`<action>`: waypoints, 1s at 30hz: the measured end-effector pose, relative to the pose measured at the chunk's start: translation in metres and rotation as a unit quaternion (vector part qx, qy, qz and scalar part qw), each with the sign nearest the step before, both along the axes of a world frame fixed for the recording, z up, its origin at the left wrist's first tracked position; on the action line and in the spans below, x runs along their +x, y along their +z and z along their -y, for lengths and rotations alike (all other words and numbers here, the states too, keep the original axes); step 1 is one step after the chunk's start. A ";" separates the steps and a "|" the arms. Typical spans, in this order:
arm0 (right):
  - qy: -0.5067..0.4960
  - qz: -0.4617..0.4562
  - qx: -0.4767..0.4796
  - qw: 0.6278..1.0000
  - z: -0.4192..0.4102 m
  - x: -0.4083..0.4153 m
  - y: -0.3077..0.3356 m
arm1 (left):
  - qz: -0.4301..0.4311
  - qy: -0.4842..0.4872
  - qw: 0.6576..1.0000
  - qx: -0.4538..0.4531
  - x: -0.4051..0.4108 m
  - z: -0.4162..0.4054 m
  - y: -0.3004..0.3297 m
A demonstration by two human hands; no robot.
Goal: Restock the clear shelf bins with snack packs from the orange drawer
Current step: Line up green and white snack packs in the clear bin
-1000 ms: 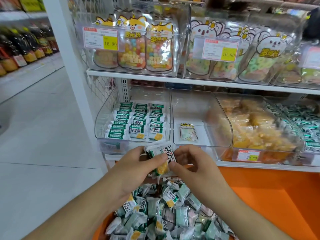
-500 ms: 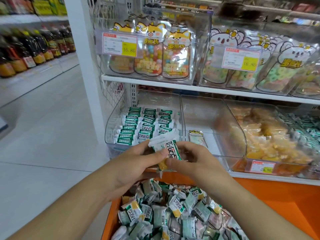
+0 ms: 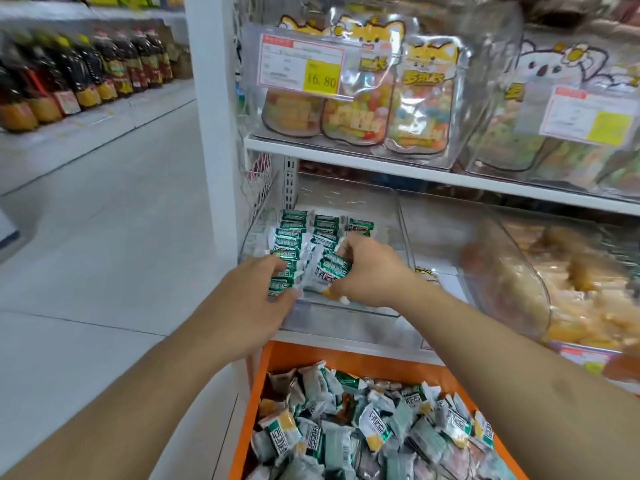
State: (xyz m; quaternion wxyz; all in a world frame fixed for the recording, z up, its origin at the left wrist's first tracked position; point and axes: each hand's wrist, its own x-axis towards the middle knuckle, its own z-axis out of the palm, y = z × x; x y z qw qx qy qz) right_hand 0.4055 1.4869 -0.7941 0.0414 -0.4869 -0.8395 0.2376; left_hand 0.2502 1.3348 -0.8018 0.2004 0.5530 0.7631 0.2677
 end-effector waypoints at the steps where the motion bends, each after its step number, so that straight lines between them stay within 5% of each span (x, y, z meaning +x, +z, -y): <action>1: 0.012 0.028 0.001 1.000 -0.004 -0.003 -0.003 | -0.002 -0.001 1.000 -0.001 -0.002 -0.001 -0.003; 30: -0.005 -0.016 0.000 1.000 -0.009 -0.003 -0.032 | -0.016 0.020 0.999 0.028 0.005 -0.001 -0.010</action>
